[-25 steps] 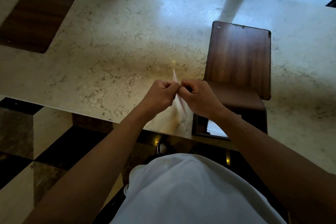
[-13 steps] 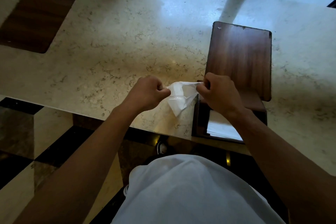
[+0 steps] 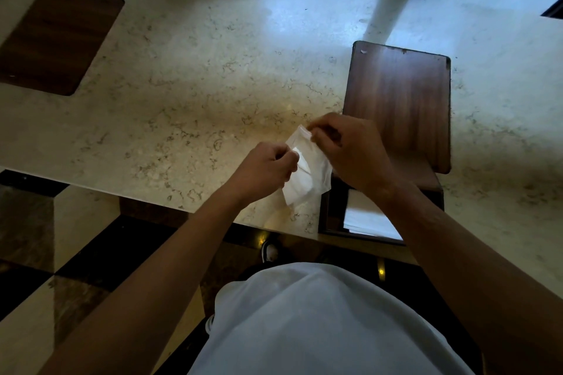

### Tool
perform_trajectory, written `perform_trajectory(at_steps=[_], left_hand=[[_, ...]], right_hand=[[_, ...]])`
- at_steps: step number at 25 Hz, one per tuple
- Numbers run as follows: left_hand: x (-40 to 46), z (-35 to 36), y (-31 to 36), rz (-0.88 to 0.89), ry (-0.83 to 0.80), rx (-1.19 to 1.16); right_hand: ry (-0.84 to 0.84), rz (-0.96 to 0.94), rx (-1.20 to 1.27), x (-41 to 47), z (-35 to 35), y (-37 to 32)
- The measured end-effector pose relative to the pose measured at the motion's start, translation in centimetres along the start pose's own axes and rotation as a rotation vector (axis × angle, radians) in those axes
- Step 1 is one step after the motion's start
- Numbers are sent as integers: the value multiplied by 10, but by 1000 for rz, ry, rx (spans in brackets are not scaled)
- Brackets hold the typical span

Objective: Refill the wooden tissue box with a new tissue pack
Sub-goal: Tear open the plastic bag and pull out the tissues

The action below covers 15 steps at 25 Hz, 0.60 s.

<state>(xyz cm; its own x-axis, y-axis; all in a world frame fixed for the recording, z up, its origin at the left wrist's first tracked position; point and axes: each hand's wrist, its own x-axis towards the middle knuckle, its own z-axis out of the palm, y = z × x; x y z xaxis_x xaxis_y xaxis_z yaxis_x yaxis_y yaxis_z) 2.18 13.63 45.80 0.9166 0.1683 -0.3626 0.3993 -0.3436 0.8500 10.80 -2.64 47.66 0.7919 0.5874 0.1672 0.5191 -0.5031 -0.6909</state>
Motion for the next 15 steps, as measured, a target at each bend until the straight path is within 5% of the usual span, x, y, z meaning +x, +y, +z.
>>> perform_trajectory(at_steps=[7,12,15], left_hand=[[-1,7,0,15,22,-54],[-7,6,-5,-13,8,-266],[-1,2,-12,-106,153,-273]], right_hand=[[-446,158,-272,3,25,2],[-413,188,-90,3,24,5],[-354,251,24,3,16,12]])
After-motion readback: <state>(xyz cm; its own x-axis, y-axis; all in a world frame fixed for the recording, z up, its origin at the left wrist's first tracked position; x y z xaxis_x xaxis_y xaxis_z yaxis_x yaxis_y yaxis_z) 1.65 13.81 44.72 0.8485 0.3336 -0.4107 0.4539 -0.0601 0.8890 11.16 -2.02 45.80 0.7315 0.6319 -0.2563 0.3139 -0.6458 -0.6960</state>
